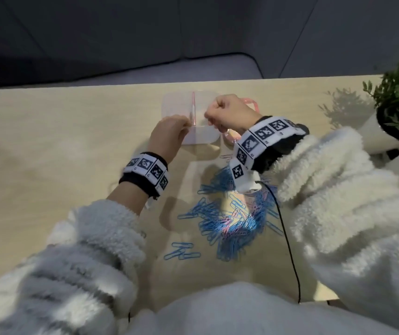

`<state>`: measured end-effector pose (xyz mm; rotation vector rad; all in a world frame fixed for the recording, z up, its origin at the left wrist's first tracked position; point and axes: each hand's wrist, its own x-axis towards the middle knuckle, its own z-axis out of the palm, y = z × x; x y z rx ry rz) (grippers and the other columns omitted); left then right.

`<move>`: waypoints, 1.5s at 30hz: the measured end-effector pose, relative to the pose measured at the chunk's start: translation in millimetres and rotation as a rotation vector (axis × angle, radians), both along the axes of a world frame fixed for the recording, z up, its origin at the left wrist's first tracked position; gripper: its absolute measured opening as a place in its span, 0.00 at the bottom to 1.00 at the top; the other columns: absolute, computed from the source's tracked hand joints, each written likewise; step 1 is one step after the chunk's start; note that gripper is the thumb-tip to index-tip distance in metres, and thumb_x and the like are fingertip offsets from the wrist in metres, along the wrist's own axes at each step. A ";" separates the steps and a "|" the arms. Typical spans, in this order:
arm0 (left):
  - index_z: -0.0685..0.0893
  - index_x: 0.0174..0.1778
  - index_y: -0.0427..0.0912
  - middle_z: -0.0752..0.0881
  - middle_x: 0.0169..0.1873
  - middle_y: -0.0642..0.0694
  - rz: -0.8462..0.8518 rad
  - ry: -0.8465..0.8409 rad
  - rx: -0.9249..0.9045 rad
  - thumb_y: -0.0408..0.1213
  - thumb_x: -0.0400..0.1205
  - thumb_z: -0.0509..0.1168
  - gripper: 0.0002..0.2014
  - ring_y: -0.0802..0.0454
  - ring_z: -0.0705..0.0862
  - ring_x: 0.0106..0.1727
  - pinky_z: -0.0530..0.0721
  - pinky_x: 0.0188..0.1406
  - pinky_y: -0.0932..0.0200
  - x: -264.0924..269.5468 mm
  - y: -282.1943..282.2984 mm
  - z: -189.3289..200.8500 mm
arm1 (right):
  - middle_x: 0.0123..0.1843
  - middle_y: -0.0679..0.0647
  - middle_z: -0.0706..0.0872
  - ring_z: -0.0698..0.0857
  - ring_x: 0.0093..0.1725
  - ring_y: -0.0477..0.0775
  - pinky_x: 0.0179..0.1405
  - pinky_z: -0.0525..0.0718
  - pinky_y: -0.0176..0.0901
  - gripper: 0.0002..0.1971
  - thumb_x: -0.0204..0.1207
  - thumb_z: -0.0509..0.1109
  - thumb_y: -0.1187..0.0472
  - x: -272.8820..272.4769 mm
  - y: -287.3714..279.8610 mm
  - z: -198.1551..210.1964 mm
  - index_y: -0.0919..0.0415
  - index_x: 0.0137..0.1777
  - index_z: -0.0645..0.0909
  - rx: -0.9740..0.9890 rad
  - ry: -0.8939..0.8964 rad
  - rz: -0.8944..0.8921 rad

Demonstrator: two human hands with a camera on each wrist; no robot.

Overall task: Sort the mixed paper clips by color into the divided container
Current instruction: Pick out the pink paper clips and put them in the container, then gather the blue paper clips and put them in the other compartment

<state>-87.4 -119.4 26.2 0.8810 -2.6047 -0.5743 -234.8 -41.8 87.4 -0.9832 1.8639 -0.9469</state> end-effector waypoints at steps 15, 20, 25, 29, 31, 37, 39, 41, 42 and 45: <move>0.86 0.50 0.37 0.89 0.46 0.38 -0.051 0.037 -0.097 0.30 0.78 0.63 0.09 0.37 0.82 0.50 0.73 0.47 0.54 27.3 34.8 -6.8 | 0.31 0.59 0.74 0.76 0.25 0.49 0.21 0.78 0.33 0.13 0.78 0.55 0.77 17.9 -6.1 4.8 0.67 0.37 0.76 -0.072 -0.335 -0.166; 0.85 0.42 0.37 0.88 0.37 0.39 -0.209 0.108 -0.111 0.35 0.79 0.57 0.11 0.42 0.79 0.42 0.73 0.42 0.55 -0.2 58.1 -6.0 | 0.28 0.55 0.86 0.83 0.26 0.47 0.28 0.82 0.41 0.10 0.80 0.61 0.68 -32.4 79.4 -35.1 0.65 0.38 0.80 0.021 -0.084 -0.276; 0.83 0.58 0.35 0.86 0.54 0.34 -0.330 -0.109 0.131 0.22 0.78 0.56 0.16 0.36 0.80 0.57 0.77 0.57 0.44 -37.9 94.3 -25.6 | 0.61 0.64 0.81 0.77 0.59 0.59 0.69 0.71 0.48 0.16 0.74 0.66 0.70 -29.2 141.8 -96.8 0.61 0.61 0.83 0.271 0.376 0.146; 0.74 0.68 0.35 0.80 0.64 0.34 -0.269 -0.238 0.223 0.26 0.82 0.54 0.18 0.38 0.76 0.66 0.70 0.67 0.49 -49.9 97.8 -36.5 | 0.60 0.62 0.80 0.75 0.61 0.67 0.64 0.69 0.48 0.18 0.74 0.62 0.71 -24.5 168.6 -112.7 0.58 0.61 0.83 0.226 0.541 0.133; 0.73 0.68 0.34 0.80 0.64 0.33 -0.227 -0.229 0.233 0.29 0.83 0.53 0.17 0.38 0.77 0.66 0.70 0.66 0.50 -52.6 92.1 -41.4 | 0.57 0.61 0.84 0.78 0.58 0.67 0.61 0.71 0.48 0.18 0.72 0.61 0.72 -31.8 172.8 -113.6 0.58 0.56 0.85 0.199 0.526 0.085; 0.72 0.70 0.37 0.76 0.71 0.39 -0.359 -0.364 -0.028 0.23 0.80 0.56 0.21 0.37 0.75 0.69 0.78 0.64 0.47 -57.3 88.1 -44.8 | 0.55 0.61 0.86 0.81 0.58 0.64 0.62 0.80 0.59 0.16 0.75 0.61 0.72 -40.6 136.9 -95.7 0.59 0.55 0.86 0.106 0.501 0.011; 0.76 0.66 0.33 0.81 0.63 0.35 -0.412 -0.331 -0.088 0.22 0.78 0.57 0.19 0.35 0.79 0.63 0.80 0.59 0.46 -55.7 87.0 -46.6 | 0.59 0.60 0.84 0.78 0.61 0.64 0.63 0.78 0.57 0.18 0.75 0.61 0.71 -36.3 120.1 -93.7 0.58 0.60 0.84 0.115 0.576 0.126; 0.79 0.62 0.33 0.84 0.58 0.36 -0.411 -0.321 -0.084 0.23 0.77 0.60 0.17 0.35 0.81 0.58 0.82 0.57 0.44 -51.8 83.7 -47.8 | 0.63 0.58 0.82 0.76 0.62 0.64 0.61 0.77 0.56 0.21 0.74 0.61 0.69 -30.4 109.7 -96.8 0.54 0.65 0.81 0.136 0.666 0.271; 0.80 0.61 0.34 0.85 0.57 0.37 -0.401 -0.315 -0.074 0.23 0.76 0.61 0.16 0.36 0.82 0.57 0.83 0.56 0.43 -49.3 81.9 -48.5 | 0.64 0.58 0.80 0.75 0.62 0.64 0.59 0.76 0.54 0.21 0.74 0.62 0.68 -28.4 108.6 -99.6 0.53 0.66 0.80 0.169 0.717 0.312; 0.85 0.53 0.35 0.89 0.51 0.38 -0.386 -0.282 -0.046 0.24 0.74 0.66 0.12 0.36 0.85 0.49 0.86 0.46 0.44 -40.2 77.9 -50.2 | 0.63 0.60 0.80 0.74 0.60 0.65 0.55 0.75 0.53 0.19 0.76 0.61 0.67 -35.2 114.7 -105.5 0.55 0.65 0.81 0.214 0.780 0.276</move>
